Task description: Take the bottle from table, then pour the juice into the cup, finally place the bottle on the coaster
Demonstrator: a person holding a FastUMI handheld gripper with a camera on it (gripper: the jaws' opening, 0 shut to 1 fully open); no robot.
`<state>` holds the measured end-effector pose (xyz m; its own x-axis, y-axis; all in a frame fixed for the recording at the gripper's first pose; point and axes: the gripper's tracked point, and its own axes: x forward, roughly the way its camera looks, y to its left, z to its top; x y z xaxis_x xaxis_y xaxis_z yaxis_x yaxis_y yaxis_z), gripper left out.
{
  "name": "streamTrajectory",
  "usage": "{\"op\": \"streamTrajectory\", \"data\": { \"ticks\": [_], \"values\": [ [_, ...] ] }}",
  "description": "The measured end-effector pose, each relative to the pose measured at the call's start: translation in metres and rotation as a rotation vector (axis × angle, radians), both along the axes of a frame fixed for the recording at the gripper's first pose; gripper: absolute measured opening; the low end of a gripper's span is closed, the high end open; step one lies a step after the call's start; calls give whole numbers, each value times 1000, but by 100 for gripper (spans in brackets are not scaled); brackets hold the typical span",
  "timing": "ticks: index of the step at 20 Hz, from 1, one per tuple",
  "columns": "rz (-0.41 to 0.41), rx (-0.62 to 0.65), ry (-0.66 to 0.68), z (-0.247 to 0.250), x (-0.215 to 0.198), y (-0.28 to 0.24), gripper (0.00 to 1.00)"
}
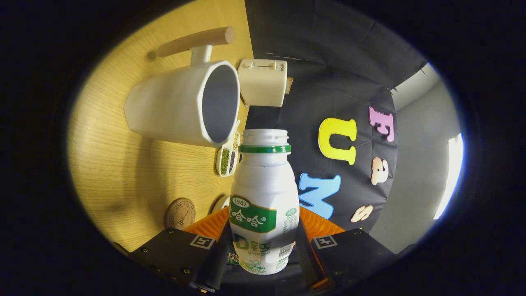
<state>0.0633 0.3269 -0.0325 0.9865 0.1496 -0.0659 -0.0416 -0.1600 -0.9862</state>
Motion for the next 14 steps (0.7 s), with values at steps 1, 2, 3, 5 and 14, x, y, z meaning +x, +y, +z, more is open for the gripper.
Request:
{"op": "streamTrajectory", "data": {
  "ticks": [1,2,3,5,14],
  "values": [
    [0,-5,1,1,-1,-1,72],
    [-2,-7,1,1,-1,-3,72],
    [-2,-10,0,1,-1,-3,72],
    [-1,-23,-4,2,-1,-2,72],
    [4,-49,-20,7,1,0,72]
  ]
}}
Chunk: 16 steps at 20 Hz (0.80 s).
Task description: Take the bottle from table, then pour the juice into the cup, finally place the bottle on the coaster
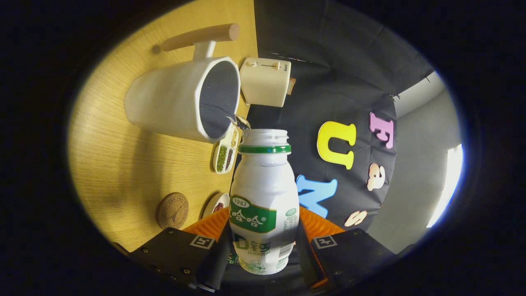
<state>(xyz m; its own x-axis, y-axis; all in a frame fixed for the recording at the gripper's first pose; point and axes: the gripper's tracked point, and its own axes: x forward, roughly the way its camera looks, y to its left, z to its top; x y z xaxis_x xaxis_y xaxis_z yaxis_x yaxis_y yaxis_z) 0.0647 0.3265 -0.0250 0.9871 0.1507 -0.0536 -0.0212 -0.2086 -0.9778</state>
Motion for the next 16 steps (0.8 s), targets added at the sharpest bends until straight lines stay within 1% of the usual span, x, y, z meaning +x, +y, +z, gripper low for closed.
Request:
{"op": "streamTrajectory", "data": {
  "ticks": [16],
  "values": [
    [11,-51,-31,8,0,4,72]
  ]
}}
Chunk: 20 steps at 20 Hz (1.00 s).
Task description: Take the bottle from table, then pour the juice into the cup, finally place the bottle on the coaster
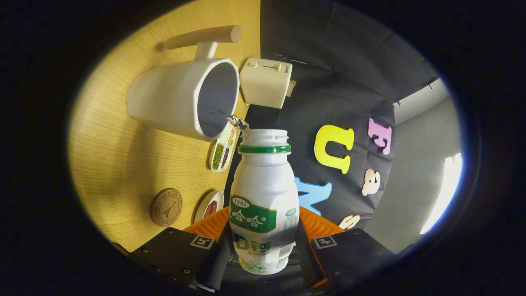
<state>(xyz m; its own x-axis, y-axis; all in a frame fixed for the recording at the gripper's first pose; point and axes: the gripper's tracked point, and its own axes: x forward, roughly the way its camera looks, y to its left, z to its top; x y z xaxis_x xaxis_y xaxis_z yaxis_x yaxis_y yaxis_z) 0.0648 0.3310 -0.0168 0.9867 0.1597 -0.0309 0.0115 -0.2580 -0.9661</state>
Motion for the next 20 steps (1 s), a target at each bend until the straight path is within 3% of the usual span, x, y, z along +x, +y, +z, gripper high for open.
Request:
{"op": "streamTrajectory", "data": {
  "ticks": [20],
  "values": [
    [9,-120,-15,2,-4,9,72]
  ]
}}
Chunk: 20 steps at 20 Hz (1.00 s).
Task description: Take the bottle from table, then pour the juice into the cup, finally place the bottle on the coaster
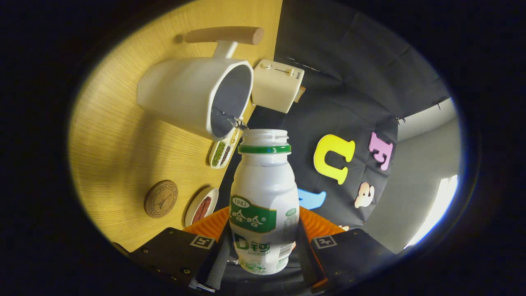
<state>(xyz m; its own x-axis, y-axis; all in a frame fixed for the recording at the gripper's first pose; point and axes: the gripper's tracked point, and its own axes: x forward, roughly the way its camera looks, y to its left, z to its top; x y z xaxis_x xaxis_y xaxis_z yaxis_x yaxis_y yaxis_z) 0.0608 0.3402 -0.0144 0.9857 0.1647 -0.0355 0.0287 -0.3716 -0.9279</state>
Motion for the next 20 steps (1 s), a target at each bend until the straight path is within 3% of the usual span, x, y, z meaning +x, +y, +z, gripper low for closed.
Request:
{"op": "streamTrajectory", "data": {
  "ticks": [20],
  "values": [
    [7,-44,-20,-8,0,2,72]
  ]
}}
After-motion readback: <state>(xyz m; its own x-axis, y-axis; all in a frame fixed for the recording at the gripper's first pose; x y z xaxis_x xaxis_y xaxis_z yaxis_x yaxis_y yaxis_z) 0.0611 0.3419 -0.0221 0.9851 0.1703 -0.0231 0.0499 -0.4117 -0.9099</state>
